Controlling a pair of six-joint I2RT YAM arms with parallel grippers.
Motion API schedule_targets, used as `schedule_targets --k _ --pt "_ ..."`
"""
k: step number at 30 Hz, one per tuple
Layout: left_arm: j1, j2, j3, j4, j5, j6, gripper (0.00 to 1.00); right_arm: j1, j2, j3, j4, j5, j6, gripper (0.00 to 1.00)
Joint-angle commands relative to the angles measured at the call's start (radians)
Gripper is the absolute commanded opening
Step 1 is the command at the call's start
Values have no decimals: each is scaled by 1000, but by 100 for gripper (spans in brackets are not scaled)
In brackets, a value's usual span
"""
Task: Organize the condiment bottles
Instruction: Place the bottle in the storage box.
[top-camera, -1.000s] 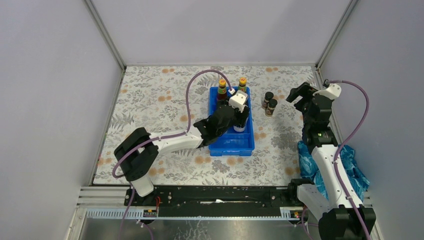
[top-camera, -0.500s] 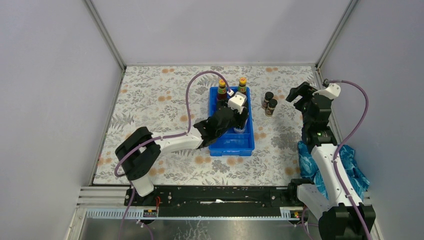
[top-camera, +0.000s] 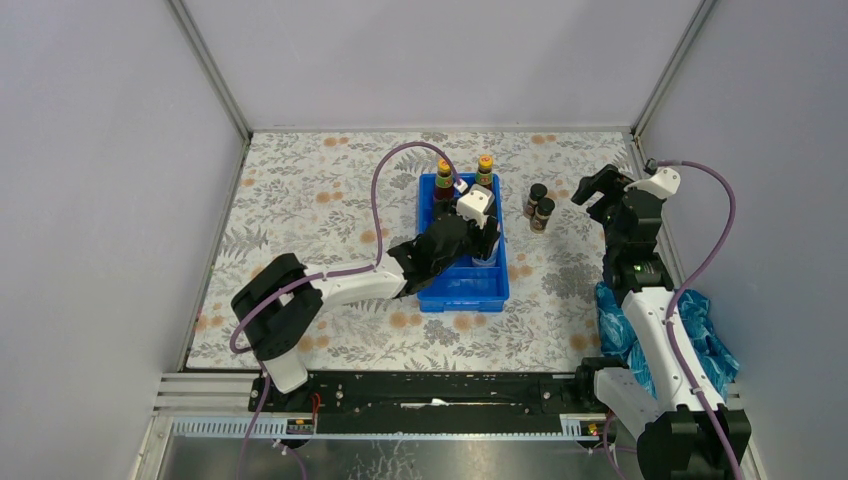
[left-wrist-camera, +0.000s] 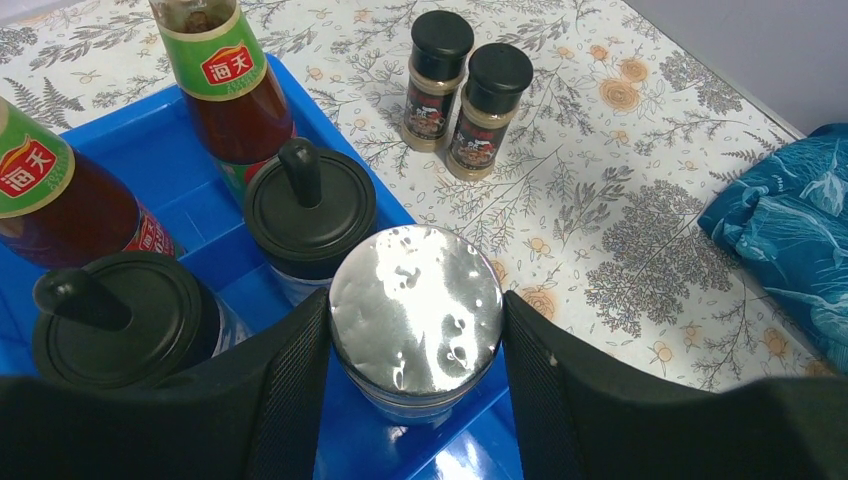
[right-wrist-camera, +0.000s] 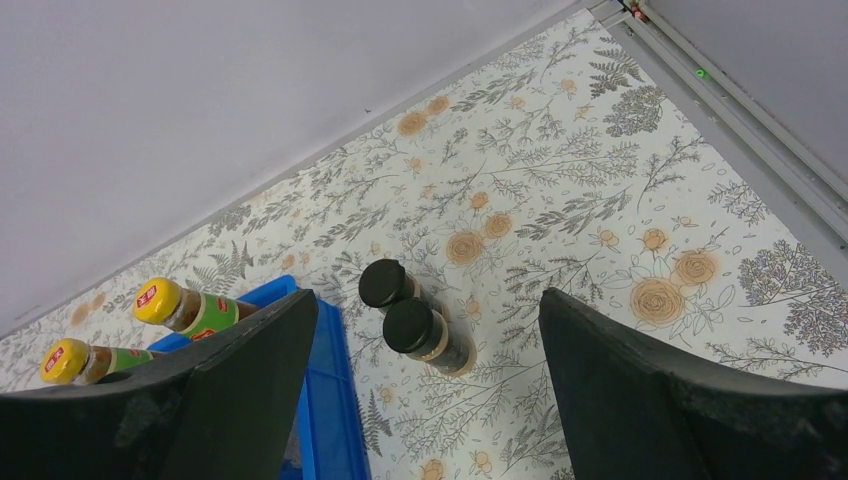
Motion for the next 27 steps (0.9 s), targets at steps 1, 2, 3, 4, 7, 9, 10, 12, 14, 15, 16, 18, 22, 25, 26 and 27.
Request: schedule_targets --k 1,2,3,4,7,9,10,12,14,15,16,18,22,25,26,27 --pt "7 9 -3 119 -2 -17 0 -5 -5 1 45 -24 8 88" --pt "7 10 -3 118 -8 -16 1 -5 -6 1 45 -25 8 88" --pt "8 12 -2 115 -11 -15 3 -5 -7 1 45 -25 8 89" --pt "7 14 -1 113 -14 -14 3 -5 -7 1 44 -26 9 89" --pt "7 25 5 102 -20 -9 5 -5 -7 1 45 -26 9 89" --pt "8 29 10 89 -24 -4 8 -4 -4 1 44 -29 8 88" --pt "8 32 13 84 -28 -1 9 -5 -3 1 45 -29 9 89" --pt "7 35 16 77 -35 4 12 -5 -3 0 46 -31 8 88" --pt "7 35 20 67 -48 9 16 -5 -2 0 46 -32 9 89" --pt "7 37 22 62 -55 11 18 -5 -3 1 46 -32 9 88" --pt "7 39 25 56 -59 13 20 -5 -2 0 46 -32 10 89" --pt "6 43 31 41 -67 18 22 -6 -3 -2 46 -34 10 88" --pt "4 54 42 17 -84 21 24 -5 -3 -3 45 -35 10 89" --pt "1 59 50 2 -93 29 25 -5 -5 -3 45 -35 9 89" --pt "-2 60 54 -3 -100 32 26 -5 -5 -3 45 -35 12 89" --pt "-5 60 56 -8 -102 35 26 -5 -5 -3 45 -37 11 89"
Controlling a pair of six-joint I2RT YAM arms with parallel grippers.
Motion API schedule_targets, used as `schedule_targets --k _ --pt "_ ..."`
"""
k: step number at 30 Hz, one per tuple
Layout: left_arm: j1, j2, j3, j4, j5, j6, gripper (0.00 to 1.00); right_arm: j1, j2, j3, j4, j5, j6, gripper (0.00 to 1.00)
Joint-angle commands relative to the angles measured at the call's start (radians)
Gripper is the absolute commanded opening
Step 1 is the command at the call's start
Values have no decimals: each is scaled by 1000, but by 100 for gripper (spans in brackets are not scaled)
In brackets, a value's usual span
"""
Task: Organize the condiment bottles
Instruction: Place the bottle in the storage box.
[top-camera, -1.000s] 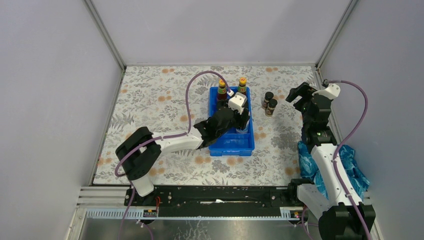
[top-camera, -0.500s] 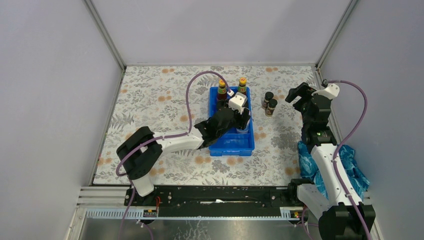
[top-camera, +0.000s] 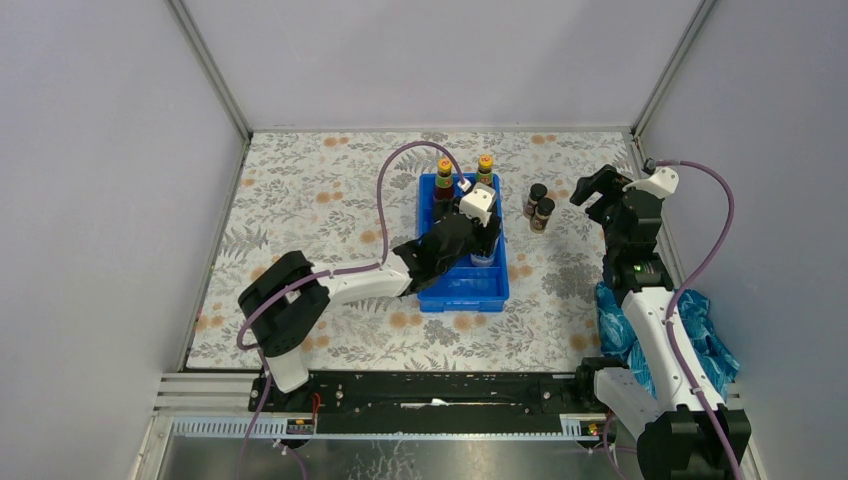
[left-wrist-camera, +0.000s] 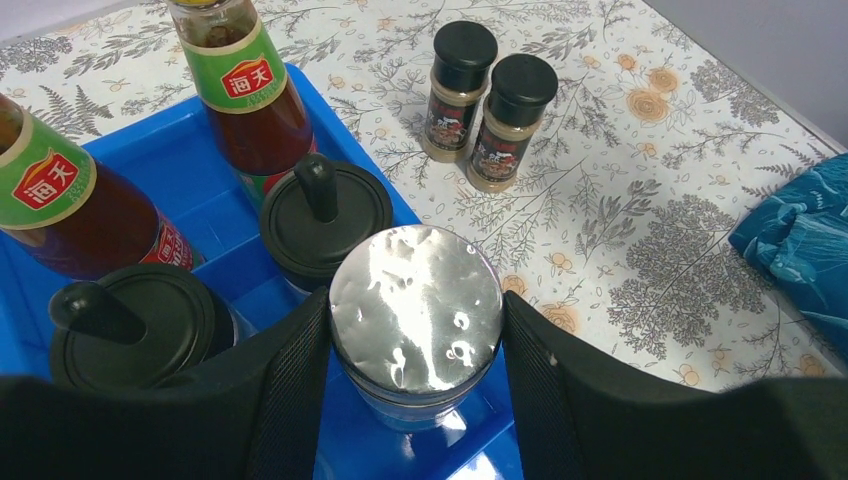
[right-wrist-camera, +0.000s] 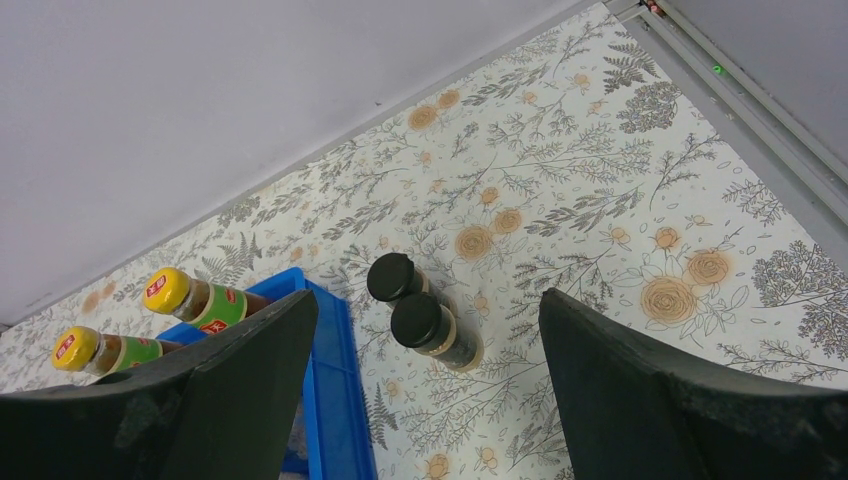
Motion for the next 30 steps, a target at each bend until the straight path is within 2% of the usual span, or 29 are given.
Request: schedule_targets --k 1,6,24,30 --pt "-4 25 30 -20 -57 21 27 -4 -5 -2 44 -13 10 89" --pt "-19 25 44 -42 -83 29 31 -4 -5 -2 44 -16 12 89" --pt "-33 20 55 -48 -96 25 82 -4 -12 0 33 -20 9 89" --pt "-33 19 59 -52 -104 23 86 -4 -11 2 31 -23 7 89"
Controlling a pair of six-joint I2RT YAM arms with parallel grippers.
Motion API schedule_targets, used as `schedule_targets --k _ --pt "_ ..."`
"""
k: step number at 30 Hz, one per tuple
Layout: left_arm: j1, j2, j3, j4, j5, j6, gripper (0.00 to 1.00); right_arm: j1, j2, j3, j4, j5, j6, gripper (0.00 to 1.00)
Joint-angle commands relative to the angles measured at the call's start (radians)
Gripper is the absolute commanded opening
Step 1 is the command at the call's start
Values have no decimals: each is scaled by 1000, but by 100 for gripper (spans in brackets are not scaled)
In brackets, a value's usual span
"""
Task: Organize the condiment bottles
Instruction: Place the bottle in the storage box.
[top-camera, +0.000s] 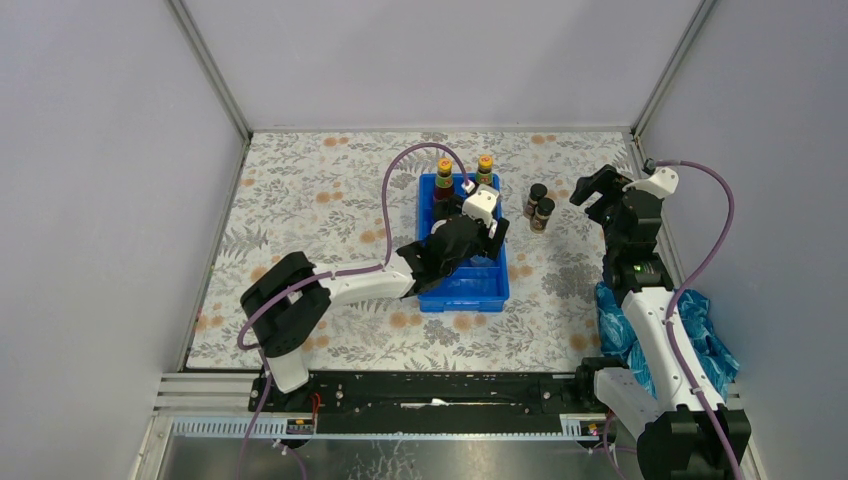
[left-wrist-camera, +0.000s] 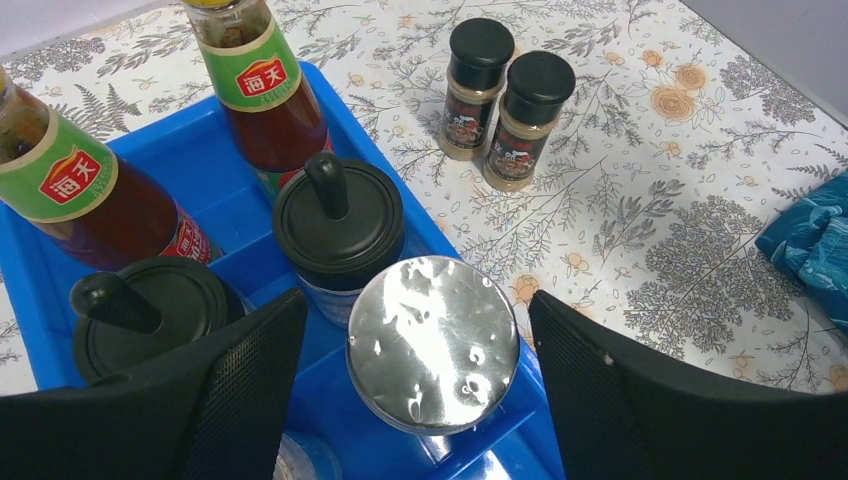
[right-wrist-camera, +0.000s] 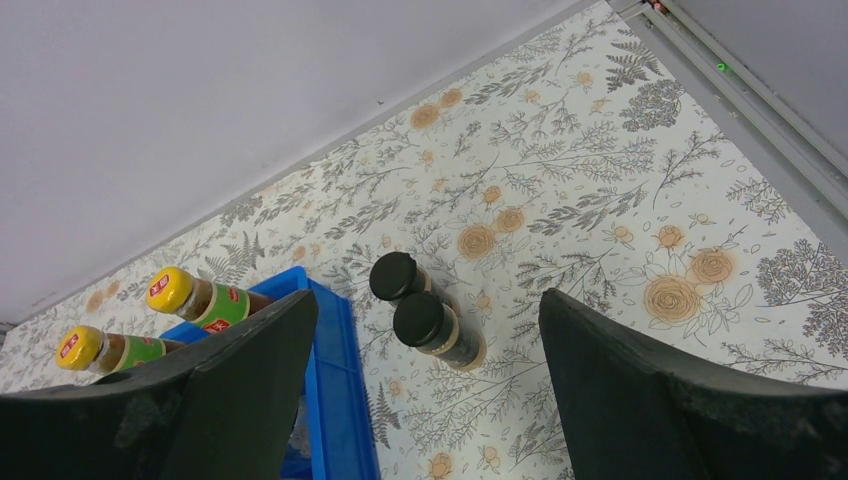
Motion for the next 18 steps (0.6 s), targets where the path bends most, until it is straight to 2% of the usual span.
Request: schedule_targets --k 1,12,18 --pt "-5 6 30 -9 -33 0 86 -4 -10 2 31 -20 1 89" --pt "-47 -104 49 -6 -88 6 89 -4 44 45 -1 -68 -8 89" --pt "-107 -183 119 -61 -144 48 91 -4 179 150 -68 -173 -25 92"
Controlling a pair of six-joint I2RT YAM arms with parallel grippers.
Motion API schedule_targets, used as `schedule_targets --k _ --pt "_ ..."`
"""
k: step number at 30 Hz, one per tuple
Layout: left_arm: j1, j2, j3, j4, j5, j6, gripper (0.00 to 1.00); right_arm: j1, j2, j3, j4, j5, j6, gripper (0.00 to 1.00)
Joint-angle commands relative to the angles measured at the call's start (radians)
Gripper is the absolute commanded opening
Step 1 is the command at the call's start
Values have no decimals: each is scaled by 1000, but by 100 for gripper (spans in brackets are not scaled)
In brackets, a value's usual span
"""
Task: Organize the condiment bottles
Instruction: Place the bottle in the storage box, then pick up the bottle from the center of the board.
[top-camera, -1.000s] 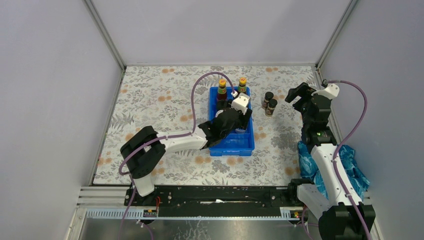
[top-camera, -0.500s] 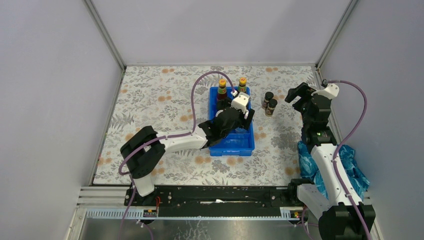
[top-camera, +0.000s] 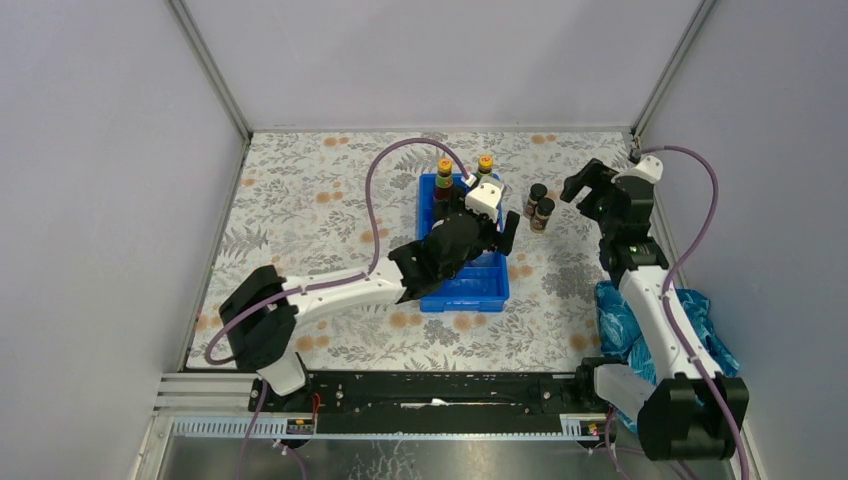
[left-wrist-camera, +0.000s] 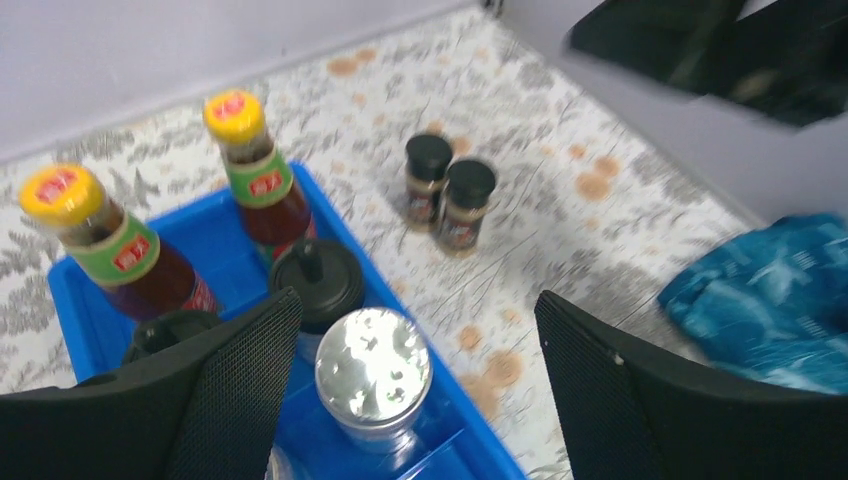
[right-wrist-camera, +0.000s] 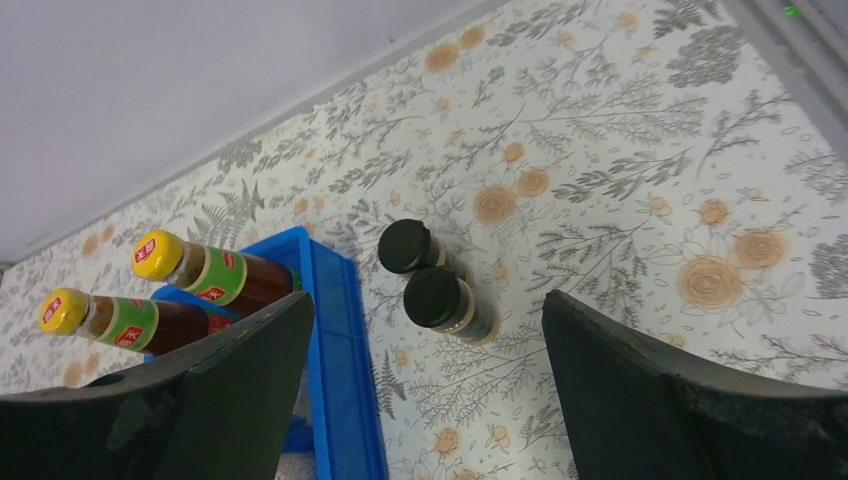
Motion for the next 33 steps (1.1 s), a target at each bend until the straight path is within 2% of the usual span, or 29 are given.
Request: schedule_targets --k 1,6,15,22,33 --pt "-44 -93 83 -28 -77 39 91 -3 115 136 -54 -123 -30 93" --pt "-70 -172 123 -136 -101 -1 91 -1 284 281 -167 -219 -60 93" --pt "-96 -321 56 -251 -117 -140 91 2 486 478 -312 -247 -100 93" --pt "-132 -377 3 -283 -119 -202 91 61 587 556 -365 -172 -172 92" --pt "-158 -435 -79 -295 -148 -223 92 146 704 622 -374 -26 -289 91"
